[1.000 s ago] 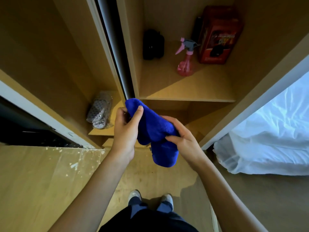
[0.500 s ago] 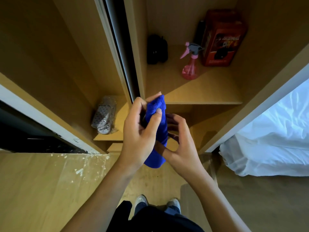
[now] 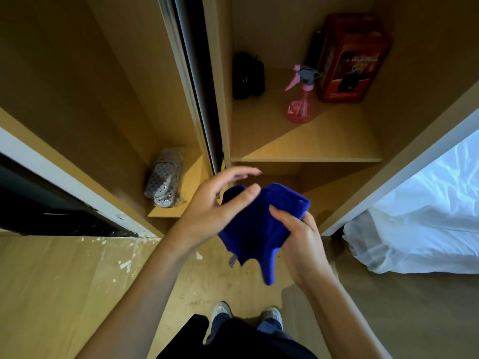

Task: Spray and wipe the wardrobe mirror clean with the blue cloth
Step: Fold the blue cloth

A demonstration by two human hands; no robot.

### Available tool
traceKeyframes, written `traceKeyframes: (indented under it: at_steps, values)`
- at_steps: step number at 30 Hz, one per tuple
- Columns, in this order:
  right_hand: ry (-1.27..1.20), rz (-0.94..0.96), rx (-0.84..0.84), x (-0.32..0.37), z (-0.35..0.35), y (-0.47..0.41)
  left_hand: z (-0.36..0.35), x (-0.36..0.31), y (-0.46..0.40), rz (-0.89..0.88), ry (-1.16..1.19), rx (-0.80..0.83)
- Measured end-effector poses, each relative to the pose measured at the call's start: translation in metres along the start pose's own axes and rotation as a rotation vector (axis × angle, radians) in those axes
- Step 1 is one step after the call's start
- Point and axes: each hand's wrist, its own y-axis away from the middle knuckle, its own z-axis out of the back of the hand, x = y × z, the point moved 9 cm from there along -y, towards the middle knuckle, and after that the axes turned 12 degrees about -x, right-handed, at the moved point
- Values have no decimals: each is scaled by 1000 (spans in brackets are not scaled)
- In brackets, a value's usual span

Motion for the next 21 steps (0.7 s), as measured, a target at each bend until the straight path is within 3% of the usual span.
traceKeyframes:
  at_steps: [3, 7, 14, 21]
  values:
    - [89, -4, -10, 5, 8, -5, -1, 34, 1, 251, -1, 71]
    - [33, 7, -38, 16, 20, -10, -16, 39, 14, 351, 101, 170]
    - [-122, 52, 73, 35, 19, -10, -15, 39, 17, 299, 458, 219]
    - [-60, 40, 302, 45, 4, 0, 2, 24, 14, 209, 620, 72]
